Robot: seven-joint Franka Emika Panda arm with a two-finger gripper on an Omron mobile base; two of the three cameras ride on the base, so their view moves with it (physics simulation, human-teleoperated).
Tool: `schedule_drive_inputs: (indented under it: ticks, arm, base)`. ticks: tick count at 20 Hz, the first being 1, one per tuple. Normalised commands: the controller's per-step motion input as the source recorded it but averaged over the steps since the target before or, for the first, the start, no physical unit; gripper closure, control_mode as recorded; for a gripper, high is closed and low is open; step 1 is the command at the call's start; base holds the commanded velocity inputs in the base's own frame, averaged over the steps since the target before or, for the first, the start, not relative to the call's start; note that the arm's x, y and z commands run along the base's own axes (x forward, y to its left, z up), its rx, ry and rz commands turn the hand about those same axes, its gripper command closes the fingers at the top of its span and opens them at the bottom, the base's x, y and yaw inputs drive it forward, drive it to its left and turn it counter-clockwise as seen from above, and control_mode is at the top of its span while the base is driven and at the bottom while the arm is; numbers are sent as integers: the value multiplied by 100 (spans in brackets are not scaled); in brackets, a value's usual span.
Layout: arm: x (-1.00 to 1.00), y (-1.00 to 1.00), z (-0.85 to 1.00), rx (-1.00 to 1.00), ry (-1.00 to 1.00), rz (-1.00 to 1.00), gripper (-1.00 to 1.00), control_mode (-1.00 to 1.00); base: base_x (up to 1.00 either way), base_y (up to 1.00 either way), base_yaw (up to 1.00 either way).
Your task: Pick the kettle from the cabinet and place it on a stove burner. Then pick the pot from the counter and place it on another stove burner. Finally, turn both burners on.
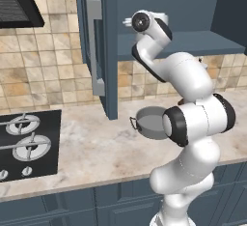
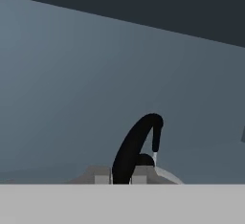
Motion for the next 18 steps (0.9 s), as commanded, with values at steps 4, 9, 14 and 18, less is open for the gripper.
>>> schedule_drive_inputs:
  ticks: [4, 9, 14, 18]
  arm:
    - [-5, 0, 0, 0, -6, 0, 100, -100]
    - [-3, 1, 0, 0, -3, -1, 100, -100]
    - [-8, 0, -2, 0, 0, -5, 100, -100]
    - [-39, 0, 0, 0, 0, -8, 100, -100]
  base:
    - [0, 0, 0]
    - [0, 0, 0]
    - [0, 0, 0]
    - [0, 0, 0]
